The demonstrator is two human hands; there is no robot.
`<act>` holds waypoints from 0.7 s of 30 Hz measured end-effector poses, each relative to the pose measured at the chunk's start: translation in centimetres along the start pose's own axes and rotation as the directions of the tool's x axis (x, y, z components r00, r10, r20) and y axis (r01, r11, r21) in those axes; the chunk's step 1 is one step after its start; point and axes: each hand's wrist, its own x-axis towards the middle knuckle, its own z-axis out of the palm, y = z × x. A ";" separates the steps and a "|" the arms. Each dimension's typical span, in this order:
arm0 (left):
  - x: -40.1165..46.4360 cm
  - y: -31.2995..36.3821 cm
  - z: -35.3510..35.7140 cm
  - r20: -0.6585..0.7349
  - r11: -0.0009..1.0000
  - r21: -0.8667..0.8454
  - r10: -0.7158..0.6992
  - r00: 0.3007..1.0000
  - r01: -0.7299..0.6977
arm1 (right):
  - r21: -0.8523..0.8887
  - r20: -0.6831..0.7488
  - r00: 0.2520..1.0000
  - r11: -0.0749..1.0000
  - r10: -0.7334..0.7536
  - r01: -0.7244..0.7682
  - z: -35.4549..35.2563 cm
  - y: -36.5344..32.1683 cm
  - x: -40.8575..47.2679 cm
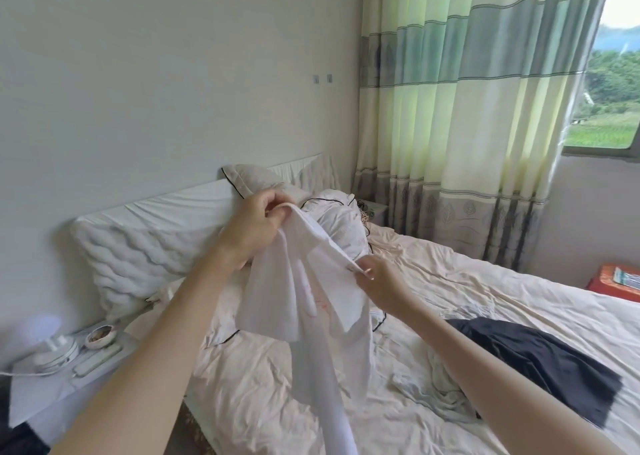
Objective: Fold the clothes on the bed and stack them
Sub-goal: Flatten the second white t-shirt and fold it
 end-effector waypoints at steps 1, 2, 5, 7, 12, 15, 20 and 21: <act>-0.2 -0.5 -0.6 0.006 0.999 0.048 -0.008 1.000 0.007 | -0.038 0.003 1.000 0.999 0.020 -0.020 -0.3 0.9 0.0; -0.4 -1.0 -1.2 0.014 0.995 0.098 -0.026 1.000 0.024 | -0.044 -0.001 0.999 0.998 0.047 -0.047 -0.7 1.7 0.0; -1.0 -2.5 -3.1 0.071 0.984 0.118 -0.142 0.987 0.133 | 0.028 -0.003 0.988 0.988 0.152 -0.152 -2.3 3.4 -0.2; -1.9 -3.3 -4.0 0.159 0.982 0.088 -0.179 0.971 0.167 | 0.145 0.058 0.971 0.961 0.230 -0.236 -3.4 3.9 -0.3; -3.3 -5.2 -4.1 0.195 0.985 0.111 -0.152 0.969 0.132 | 0.181 0.216 0.960 0.958 0.180 -0.221 -5.5 2.6 -0.6; -3.8 -6.8 -4.5 0.093 0.975 0.160 -0.171 0.981 0.155 | 0.096 0.331 0.933 0.979 0.137 -0.178 -5.8 2.1 -1.0; -6.4 -9.6 -4.6 0.041 0.957 0.157 -0.254 0.966 0.244 | 0.222 0.457 0.883 0.948 0.105 -0.228 -5.3 1.3 -2.5; -7.1 -10.2 -4.6 0.032 0.952 0.139 -0.278 0.960 0.272 | 0.370 0.536 0.838 0.865 0.099 -0.338 -5.4 1.5 -2.8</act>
